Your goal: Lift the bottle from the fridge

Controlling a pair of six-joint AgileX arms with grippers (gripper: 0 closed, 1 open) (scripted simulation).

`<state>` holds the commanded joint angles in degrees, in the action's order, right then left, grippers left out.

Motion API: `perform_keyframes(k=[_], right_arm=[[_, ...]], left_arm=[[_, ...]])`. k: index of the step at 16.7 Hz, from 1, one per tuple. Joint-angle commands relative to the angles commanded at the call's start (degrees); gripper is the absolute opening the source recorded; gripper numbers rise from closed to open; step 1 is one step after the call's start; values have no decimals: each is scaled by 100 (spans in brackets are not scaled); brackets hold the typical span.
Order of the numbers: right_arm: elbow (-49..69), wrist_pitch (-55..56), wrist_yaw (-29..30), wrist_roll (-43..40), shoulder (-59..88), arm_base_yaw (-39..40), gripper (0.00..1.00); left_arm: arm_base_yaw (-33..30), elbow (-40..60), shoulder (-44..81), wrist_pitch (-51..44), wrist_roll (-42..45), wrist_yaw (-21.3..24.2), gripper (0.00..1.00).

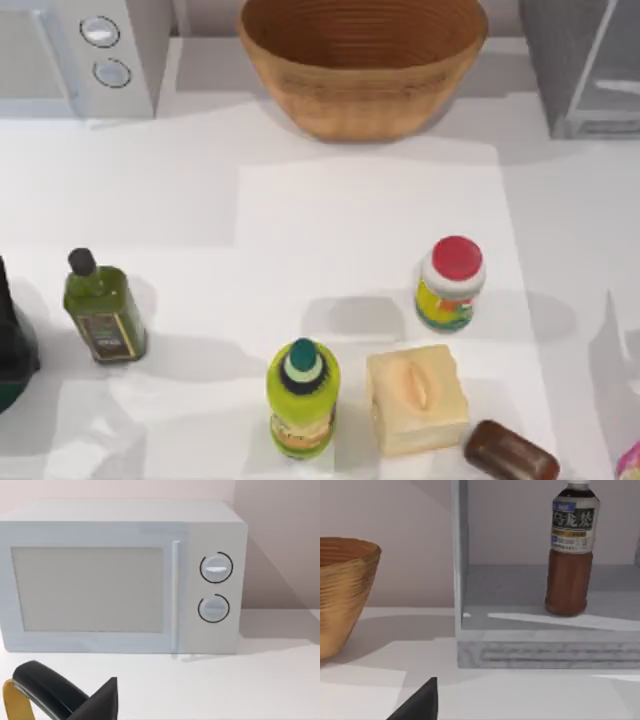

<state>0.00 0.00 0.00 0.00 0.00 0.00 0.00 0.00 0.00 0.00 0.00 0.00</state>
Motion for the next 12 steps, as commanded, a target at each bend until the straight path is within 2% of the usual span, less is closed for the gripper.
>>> perform_keyframes(k=[3,6,12], right_arm=[[1,57,-32,5,57,-28,100],[17,562,-306,44,579,-288,100],[148,2732,-1256,116,2848,-1340,100]], left_arm=[[0,0,0,0,0,0,100],[0,0,0,0,0,0,100],[0,0,0,0,0,0,100]])
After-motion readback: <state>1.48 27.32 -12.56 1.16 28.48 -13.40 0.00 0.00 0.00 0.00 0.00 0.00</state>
